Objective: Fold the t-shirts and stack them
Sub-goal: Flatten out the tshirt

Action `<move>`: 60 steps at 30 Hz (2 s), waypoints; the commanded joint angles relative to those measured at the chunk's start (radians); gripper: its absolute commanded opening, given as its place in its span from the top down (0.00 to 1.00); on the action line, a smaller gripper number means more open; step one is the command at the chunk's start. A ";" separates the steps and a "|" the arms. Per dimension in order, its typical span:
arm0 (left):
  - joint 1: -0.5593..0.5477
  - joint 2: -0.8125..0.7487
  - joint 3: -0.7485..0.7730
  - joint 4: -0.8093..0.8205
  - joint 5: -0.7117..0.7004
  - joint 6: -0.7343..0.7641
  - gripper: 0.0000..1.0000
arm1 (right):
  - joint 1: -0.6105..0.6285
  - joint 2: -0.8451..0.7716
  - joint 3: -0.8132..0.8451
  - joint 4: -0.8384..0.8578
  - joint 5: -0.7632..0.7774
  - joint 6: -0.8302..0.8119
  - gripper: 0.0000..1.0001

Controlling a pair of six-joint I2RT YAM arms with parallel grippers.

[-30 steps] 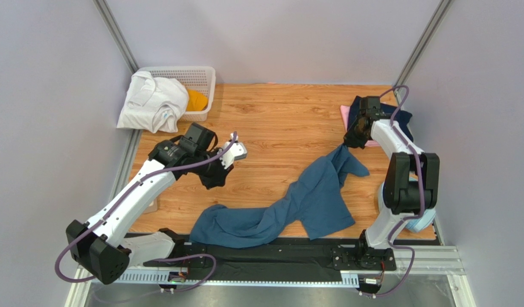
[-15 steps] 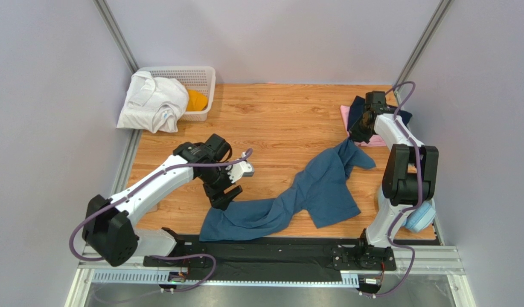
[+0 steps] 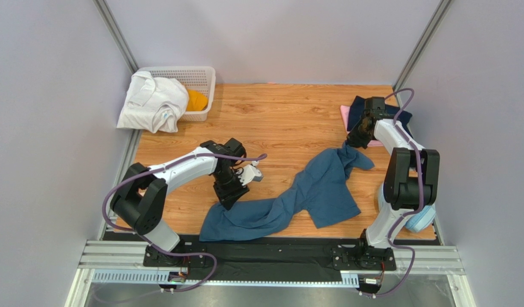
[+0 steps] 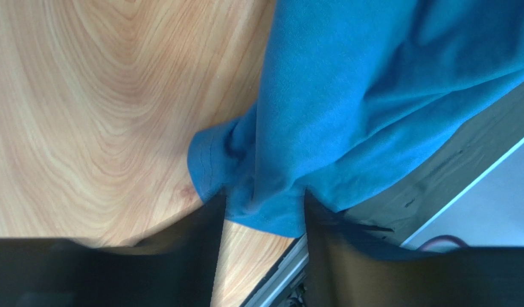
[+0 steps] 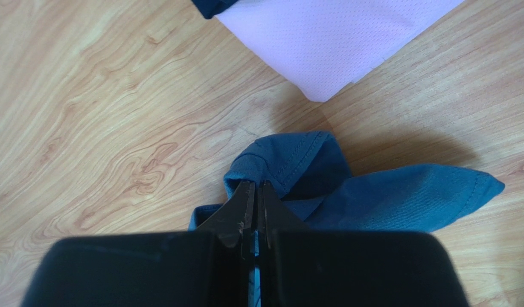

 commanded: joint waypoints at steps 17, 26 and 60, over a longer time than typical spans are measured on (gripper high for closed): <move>0.317 0.057 0.306 0.011 -0.154 0.108 1.00 | 0.005 -0.087 0.009 0.046 0.016 0.006 1.00; 0.404 0.093 0.305 0.060 -0.236 0.073 0.64 | 0.006 -0.079 0.006 0.037 0.010 -0.020 0.58; 0.434 -0.088 -0.031 0.207 -0.283 0.101 0.14 | 0.414 -0.601 -0.572 -0.007 -0.159 0.075 0.46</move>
